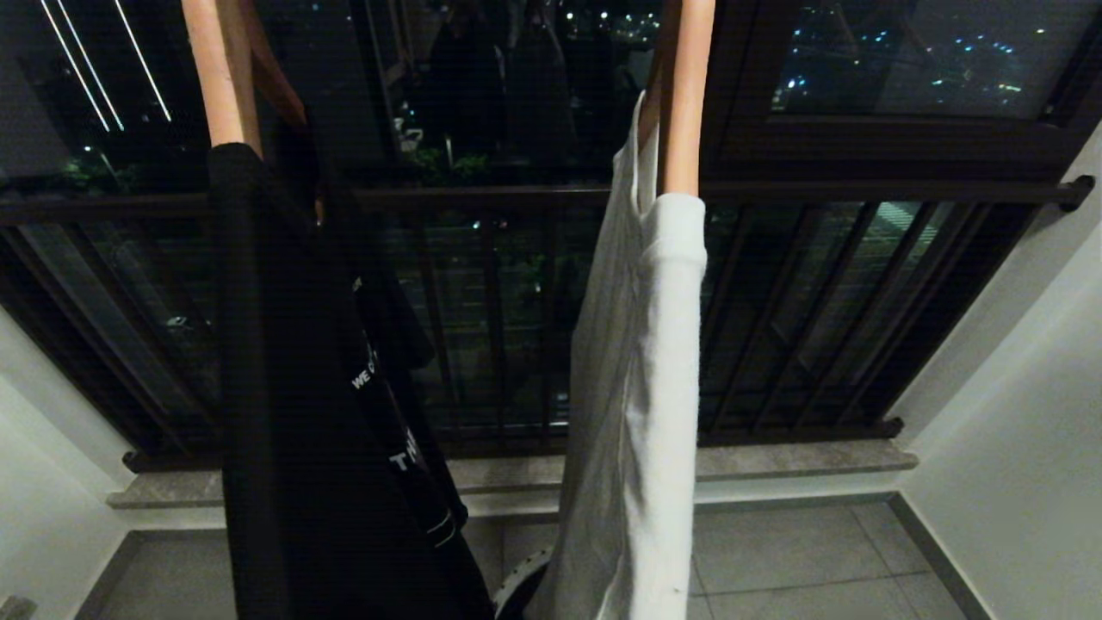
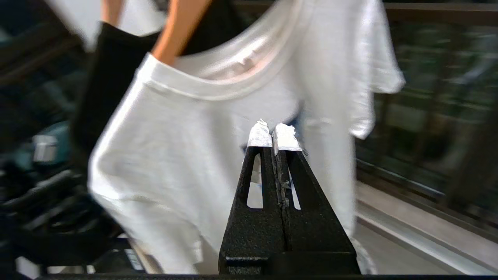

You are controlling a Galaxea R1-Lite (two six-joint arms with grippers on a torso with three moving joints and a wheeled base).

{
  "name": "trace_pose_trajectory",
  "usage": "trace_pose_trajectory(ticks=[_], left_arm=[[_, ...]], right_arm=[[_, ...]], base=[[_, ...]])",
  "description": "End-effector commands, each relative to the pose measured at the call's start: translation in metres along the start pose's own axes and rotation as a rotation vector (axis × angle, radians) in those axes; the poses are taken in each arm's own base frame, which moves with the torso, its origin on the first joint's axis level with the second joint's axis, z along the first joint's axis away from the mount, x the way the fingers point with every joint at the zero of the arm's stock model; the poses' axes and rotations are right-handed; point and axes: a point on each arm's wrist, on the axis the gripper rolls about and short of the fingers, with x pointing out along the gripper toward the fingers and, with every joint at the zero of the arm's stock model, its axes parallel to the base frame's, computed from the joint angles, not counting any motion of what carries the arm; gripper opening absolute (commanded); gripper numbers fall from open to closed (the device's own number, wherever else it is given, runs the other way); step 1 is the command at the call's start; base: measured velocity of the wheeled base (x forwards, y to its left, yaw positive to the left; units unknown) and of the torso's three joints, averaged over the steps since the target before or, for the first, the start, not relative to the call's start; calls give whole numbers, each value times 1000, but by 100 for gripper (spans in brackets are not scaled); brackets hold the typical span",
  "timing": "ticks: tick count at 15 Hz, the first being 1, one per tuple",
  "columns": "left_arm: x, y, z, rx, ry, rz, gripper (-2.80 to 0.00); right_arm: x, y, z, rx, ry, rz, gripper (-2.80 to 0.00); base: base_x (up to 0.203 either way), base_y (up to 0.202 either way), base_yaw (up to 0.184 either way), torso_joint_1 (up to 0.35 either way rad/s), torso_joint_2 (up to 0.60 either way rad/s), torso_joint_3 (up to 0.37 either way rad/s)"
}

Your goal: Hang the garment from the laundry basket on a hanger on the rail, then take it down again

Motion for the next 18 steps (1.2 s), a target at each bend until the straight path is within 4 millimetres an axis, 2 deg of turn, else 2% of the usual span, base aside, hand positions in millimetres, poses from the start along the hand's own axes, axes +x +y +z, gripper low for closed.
trace_pose_trajectory(ticks=[1,4,8,12,18], left_arm=[[0,0,-1,0,2,1,-280],[0,0,-1,0,2,1,-280],[0,0,-1,0,2,1,-280],[0,0,-1,0,2,1,-280],[0,0,-1,0,2,1,-280]], right_arm=[[16,-10,6,27,28,46,-280],[35,-10,15,22,27,168,-280],[65,-21,29,64,56,317,-280],[88,-34,35,95,103,478,-280],[119,-57,39,102,128,542,-280]], base=[[0,0,0,0,0,0],[0,0,0,0,0,0],[0,0,0,0,0,0],[0,0,0,0,0,0],[0,0,0,0,0,0]])
